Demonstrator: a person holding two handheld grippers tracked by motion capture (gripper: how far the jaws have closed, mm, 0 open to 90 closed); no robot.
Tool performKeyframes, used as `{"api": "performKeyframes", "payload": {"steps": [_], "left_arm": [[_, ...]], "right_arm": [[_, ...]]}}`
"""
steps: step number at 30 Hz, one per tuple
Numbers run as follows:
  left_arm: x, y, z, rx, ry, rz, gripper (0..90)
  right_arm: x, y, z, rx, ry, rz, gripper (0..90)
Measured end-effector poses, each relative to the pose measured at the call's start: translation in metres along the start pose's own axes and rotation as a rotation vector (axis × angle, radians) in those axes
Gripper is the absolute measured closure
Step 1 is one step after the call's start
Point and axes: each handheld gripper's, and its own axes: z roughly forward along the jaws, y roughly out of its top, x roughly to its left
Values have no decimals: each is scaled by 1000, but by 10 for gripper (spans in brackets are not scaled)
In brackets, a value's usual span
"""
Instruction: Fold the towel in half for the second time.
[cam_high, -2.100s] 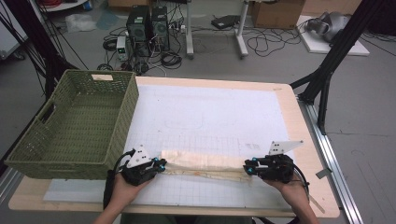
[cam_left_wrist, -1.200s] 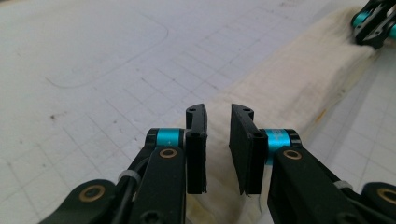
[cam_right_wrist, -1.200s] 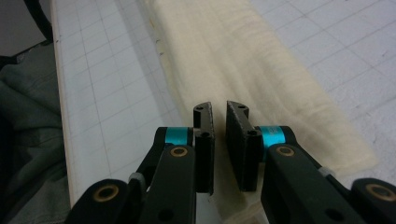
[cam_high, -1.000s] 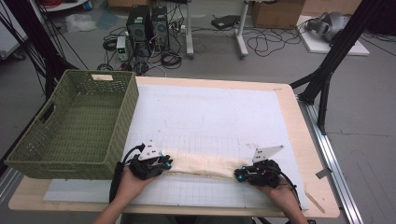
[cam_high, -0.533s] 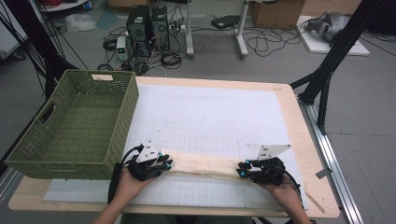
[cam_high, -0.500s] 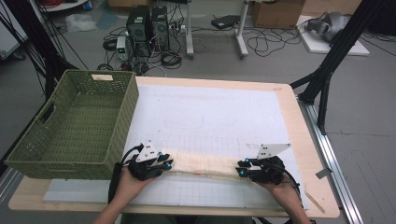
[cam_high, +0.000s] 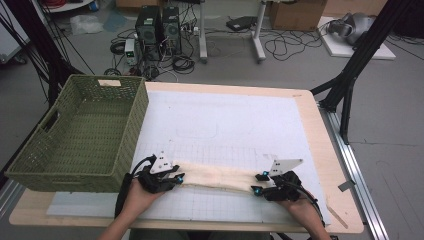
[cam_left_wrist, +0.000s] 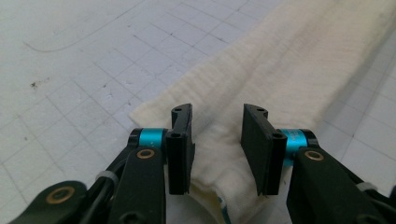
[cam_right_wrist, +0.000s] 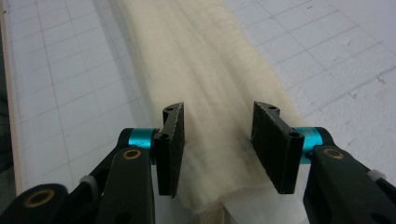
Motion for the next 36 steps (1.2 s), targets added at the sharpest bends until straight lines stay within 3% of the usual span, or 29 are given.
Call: {"api": "performKeyframes", "payload": {"steps": [9, 15, 18, 20, 22, 24, 29, 33, 36], "left_arm": [[0, 0, -4, -30, -4, -18, 609], [6, 5, -17, -99, 20, -32, 606], [8, 5, -17, -102, 28, -40, 606], [8, 1, -15, -71, 29, -45, 606], [7, 0, -14, -56, 25, -45, 607], [5, -6, -11, -21, 23, -39, 607], [3, -8, -10, -19, 29, -33, 605], [5, -6, -14, -34, 27, -49, 585], [6, -6, -17, -44, 36, -66, 508]], "right_arm": [[0, 0, -3, -13, -2, -6, 519], [-8, 5, -17, -104, -20, 55, 539], [-14, 3, -21, -119, -49, 104, 573], [-15, 1, -20, -109, -53, 129, 598], [-15, 0, -19, -98, -59, 123, 611], [-11, -3, -14, -51, -58, 100, 614], [-11, -6, -9, -2, -49, 94, 617], [-12, -5, -11, -19, -50, 104, 578], [-14, -3, -15, -49, -72, 140, 493]]}}
